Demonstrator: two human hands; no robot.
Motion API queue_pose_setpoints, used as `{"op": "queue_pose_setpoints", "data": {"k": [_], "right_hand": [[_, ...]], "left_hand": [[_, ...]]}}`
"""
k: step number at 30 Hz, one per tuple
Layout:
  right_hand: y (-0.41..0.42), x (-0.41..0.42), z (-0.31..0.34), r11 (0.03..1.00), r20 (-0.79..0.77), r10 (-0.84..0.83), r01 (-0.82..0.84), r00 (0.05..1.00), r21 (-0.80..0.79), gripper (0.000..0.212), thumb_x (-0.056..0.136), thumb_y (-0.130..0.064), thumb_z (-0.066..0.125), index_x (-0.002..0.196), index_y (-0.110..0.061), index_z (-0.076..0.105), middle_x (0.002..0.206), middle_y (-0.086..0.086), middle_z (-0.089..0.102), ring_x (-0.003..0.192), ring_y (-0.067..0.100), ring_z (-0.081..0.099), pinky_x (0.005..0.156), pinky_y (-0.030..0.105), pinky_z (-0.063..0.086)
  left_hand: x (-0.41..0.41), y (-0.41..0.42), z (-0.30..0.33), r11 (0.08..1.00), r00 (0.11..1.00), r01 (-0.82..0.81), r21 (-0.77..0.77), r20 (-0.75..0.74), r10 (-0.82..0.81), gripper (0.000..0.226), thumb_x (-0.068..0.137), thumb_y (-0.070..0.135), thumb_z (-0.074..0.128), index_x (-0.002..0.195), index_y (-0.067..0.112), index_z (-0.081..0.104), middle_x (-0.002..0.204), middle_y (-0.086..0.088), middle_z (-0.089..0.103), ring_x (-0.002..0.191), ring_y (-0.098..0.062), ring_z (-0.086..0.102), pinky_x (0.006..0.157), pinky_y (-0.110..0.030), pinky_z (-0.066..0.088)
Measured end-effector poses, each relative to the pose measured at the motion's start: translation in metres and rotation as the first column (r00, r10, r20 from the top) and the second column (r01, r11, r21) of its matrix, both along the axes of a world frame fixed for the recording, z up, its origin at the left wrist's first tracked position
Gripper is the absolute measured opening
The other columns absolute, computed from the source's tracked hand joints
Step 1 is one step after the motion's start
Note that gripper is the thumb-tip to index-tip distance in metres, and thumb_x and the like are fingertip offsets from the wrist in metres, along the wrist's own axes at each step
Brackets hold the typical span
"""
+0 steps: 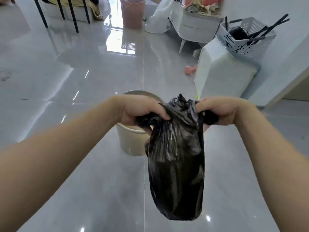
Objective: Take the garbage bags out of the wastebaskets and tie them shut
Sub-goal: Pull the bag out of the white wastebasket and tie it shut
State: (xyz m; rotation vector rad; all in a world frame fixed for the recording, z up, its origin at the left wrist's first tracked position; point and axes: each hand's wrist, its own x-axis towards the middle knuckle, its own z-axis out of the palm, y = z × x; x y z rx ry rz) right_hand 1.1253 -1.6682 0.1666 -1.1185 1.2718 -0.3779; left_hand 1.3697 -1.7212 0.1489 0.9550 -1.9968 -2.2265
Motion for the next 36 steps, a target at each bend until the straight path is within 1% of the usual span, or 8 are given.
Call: {"op": "queue_pose_setpoints", "data": {"k": [5,11,17,19,24,29,33,36], "right_hand": [[0.010,0.012,-0.063,0.928,-0.371,0.294,-0.171,0.881,0.330,0.029,0.090,-0.018,0.062,0.062,-0.009,0.068,0.076,0.008,0.066,0.086,0.025,0.072,0.074,0.039,0.059],[0.009,0.038,-0.092,0.890,-0.698,0.450,-0.209,0.557,0.406,0.039,0.091,-0.039,0.059,0.072,-0.005,0.058,0.081,0.011,0.065,0.082,0.031,0.068,0.070,0.043,0.061],[0.006,0.037,-0.093,0.854,-0.778,0.515,-0.137,0.361,0.502,0.046,0.096,-0.044,0.045,0.073,-0.006,0.055,0.085,0.014,0.068,0.073,0.033,0.064,0.069,0.040,0.057],[0.004,0.040,-0.088,0.852,-0.783,0.515,-0.104,0.350,0.513,0.047,0.097,-0.043,0.043,0.073,-0.005,0.057,0.071,0.012,0.063,0.057,0.028,0.055,0.060,0.033,0.049],[0.001,0.058,-0.073,0.825,-0.810,0.552,-0.275,0.201,0.494,0.048,0.097,-0.044,0.043,0.080,-0.009,0.071,0.062,0.001,0.052,0.047,0.017,0.045,0.045,0.023,0.040],[0.002,0.063,-0.061,0.763,-0.799,0.593,-0.385,0.100,0.519,0.044,0.095,-0.051,0.044,0.090,-0.021,0.076,0.067,0.000,0.047,0.053,0.017,0.044,0.050,0.025,0.033],[0.008,0.065,-0.056,0.783,-0.832,0.549,-0.400,0.083,0.477,0.045,0.093,-0.053,0.047,0.097,-0.013,0.066,0.084,0.003,0.061,0.062,0.018,0.050,0.046,0.024,0.032],[0.008,0.073,-0.055,0.774,-0.862,0.503,-0.479,0.068,0.414,0.042,0.093,-0.052,0.049,0.095,-0.011,0.056,0.079,-0.002,0.057,0.066,0.018,0.051,0.053,0.026,0.036]], "left_hand": [[0.020,0.012,-0.069,0.972,0.882,0.229,0.058,0.409,-0.232,0.016,0.089,0.008,0.060,0.098,0.000,0.070,0.088,-0.014,0.075,0.073,-0.028,0.073,0.056,-0.027,0.056],[0.063,0.008,-0.117,0.957,0.733,0.237,-0.167,0.677,-0.063,0.009,0.079,0.025,0.068,0.075,0.017,0.067,0.062,0.003,0.067,0.059,-0.019,0.063,0.055,-0.027,0.050],[0.087,0.005,-0.119,0.674,0.140,0.725,-0.143,0.988,0.059,0.025,0.087,0.023,0.050,0.107,0.016,0.064,0.108,-0.007,0.064,0.096,-0.029,0.062,0.075,-0.032,0.051],[0.084,0.007,-0.110,0.569,0.016,0.811,-0.136,0.977,0.211,0.035,0.084,0.032,0.048,0.116,0.021,0.056,0.119,-0.006,0.056,0.111,-0.032,0.054,0.090,-0.051,0.047],[0.054,0.025,-0.124,0.349,0.619,0.692,-0.632,0.768,0.162,0.070,0.069,0.063,0.053,0.127,0.024,0.044,0.119,-0.002,0.056,0.110,-0.026,0.053,0.096,-0.041,0.042],[0.056,0.024,-0.159,0.431,0.668,0.644,-0.632,0.739,0.087,0.008,0.087,0.027,0.044,0.091,0.022,0.046,0.086,-0.001,0.062,0.070,-0.021,0.052,0.063,-0.034,0.047],[0.068,0.018,-0.168,0.352,0.696,0.567,-0.745,0.661,0.279,0.030,0.078,0.044,0.053,0.086,0.020,0.036,0.077,0.003,0.054,0.066,-0.021,0.050,0.049,-0.030,0.038],[0.060,0.019,-0.173,0.205,0.818,0.461,-0.864,0.503,0.280,0.060,0.068,0.063,0.057,0.108,0.023,0.038,0.105,0.003,0.049,0.093,-0.021,0.050,0.061,-0.032,0.044]]}}
